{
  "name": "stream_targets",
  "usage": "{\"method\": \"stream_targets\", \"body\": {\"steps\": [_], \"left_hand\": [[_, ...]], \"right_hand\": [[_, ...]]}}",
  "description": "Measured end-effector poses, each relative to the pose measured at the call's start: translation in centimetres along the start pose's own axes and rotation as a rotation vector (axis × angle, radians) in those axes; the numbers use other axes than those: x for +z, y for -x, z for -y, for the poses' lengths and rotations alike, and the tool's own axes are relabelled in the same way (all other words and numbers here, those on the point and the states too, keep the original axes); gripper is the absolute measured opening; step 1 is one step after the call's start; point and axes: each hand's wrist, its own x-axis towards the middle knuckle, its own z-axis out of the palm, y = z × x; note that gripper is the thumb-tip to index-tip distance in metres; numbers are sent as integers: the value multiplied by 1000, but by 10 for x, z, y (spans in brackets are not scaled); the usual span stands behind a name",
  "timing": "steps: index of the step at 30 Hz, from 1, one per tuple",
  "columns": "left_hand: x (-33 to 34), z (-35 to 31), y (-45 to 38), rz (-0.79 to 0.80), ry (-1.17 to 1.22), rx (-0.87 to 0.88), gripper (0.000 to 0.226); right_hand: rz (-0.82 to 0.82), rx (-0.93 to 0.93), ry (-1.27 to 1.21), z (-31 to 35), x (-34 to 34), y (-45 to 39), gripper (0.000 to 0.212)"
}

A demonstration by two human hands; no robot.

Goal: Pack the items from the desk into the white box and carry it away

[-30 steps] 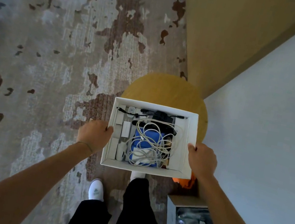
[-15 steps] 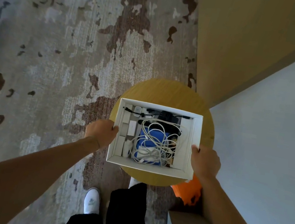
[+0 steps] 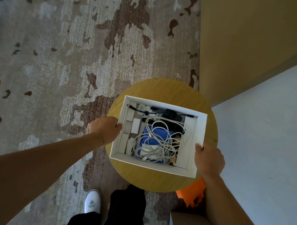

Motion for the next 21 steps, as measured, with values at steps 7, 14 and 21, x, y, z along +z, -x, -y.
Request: {"method": "stream_targets", "body": {"steps": [7,14,21], "left_hand": [[4,-2,-13,-3,-25,0,47],[-3,-1,-9,0,-12,25,49],[-77,-18,58,-26,210,92,36]], "right_hand": [[-11,12,-6,2,5,-8,48],[84,25,50,7,-2,-9,45],[259,50,9,26,-70,2,35]]}}
